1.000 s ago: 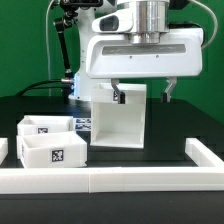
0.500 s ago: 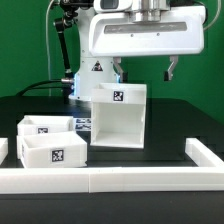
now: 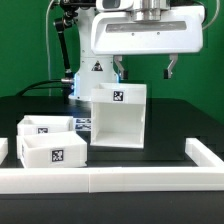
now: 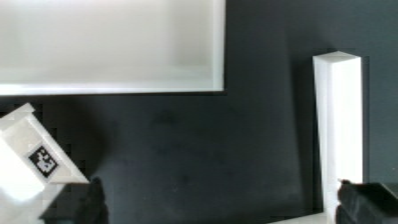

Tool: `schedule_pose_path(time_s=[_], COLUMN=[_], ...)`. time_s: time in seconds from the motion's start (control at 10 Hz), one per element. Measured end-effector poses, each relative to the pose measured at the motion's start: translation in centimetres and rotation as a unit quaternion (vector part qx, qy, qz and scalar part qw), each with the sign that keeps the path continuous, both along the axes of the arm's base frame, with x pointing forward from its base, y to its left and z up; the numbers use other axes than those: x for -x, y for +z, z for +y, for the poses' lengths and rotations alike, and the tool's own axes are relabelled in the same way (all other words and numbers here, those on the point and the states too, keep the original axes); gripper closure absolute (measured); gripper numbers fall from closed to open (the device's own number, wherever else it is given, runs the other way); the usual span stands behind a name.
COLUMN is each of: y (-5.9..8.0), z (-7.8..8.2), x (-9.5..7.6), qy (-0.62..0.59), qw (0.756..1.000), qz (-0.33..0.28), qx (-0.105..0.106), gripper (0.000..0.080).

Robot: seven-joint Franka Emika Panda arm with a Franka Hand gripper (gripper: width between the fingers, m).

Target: Assemble drawer

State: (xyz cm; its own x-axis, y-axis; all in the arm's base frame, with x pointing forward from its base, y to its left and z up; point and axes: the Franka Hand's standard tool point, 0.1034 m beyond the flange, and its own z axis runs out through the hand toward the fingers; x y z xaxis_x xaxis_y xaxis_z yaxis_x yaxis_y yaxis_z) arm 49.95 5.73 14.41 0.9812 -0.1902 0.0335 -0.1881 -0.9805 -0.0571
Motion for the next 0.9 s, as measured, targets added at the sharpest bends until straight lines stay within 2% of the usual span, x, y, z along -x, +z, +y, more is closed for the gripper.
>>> schedule_pose_path(time_s=[0.3, 0.7, 0.9], y=[-0.8, -3.3, -4.2], z=[0.3, 1.4, 2.0], x=[3.8, 6.5, 7.0], qy=[-0.01, -0.014, -0.012], qw=[1.0, 1.0, 1.0], qz=[0.011, 0.009, 0.015], qx=[0.002, 0.001, 0.001], gripper=[0.015, 0.015, 0.015])
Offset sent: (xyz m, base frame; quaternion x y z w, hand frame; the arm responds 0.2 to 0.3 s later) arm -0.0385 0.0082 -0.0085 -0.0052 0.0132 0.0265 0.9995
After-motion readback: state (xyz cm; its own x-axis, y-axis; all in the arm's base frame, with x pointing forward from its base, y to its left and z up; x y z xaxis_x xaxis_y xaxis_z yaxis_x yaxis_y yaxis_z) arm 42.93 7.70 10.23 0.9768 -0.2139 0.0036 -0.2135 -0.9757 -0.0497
